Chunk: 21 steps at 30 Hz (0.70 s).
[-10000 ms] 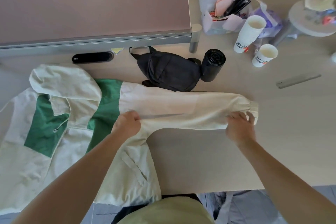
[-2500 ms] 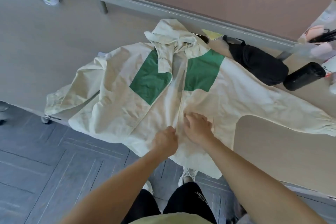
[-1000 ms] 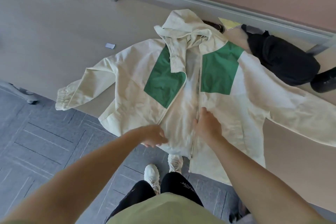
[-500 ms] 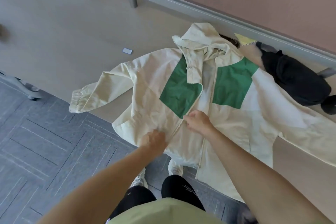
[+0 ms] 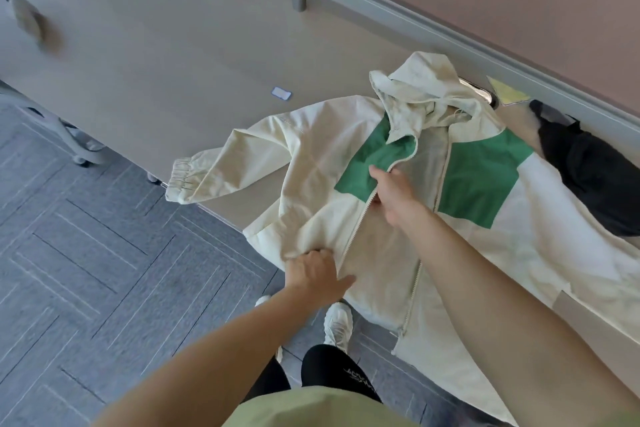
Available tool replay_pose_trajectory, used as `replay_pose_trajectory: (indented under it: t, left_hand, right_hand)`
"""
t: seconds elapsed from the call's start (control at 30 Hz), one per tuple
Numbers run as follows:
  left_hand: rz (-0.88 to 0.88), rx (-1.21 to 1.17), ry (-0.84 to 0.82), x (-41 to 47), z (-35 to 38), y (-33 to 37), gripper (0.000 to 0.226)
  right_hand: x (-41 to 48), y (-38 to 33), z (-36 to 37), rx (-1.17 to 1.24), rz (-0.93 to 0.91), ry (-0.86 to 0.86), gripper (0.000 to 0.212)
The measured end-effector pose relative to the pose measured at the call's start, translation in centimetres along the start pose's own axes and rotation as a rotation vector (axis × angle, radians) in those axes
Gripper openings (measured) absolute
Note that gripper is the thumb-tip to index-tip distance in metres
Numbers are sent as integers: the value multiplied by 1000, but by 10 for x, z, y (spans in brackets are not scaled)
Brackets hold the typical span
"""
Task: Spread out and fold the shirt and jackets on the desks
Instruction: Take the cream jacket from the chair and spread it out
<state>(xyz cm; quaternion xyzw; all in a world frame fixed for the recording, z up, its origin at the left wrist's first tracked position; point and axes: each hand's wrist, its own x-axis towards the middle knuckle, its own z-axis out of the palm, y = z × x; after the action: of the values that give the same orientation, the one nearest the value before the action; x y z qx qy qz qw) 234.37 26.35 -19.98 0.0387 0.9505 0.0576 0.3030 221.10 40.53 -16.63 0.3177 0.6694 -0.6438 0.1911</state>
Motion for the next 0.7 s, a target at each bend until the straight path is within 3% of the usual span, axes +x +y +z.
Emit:
replay_pose_trajectory:
  t: [0.13,0.27,0.33,0.4,0.47,0.6,0.7]
  left_hand:
    - [-18,-10,56,4,-21,6,28]
    - [55,47,-102,-14,-25,13,31]
    - [103,91,-171,-27,-17,19,32]
    - [124,87,-202,-37,-7,25,31]
    - [120,76,-204,-41,-3,34,27]
    - [68,-23,-269,-40,5,56,35]
    - [37,-156,-322,-39,13,76,45]
  right_hand:
    - [6,-21,-10,-102,-4,-10,49]
    - [28,-29,-47,-210,-33,175,27]
    - [44,-29,-59,-372,-108,215,45]
    - [55,-27,-62,-620,-154,137,71]
    - [66,-24,-61,-934,-213,80,80]
    - [82,-31,-59,-1331,-421,182,42]
    - [87,-56,-58,-1211,-497,144,24]
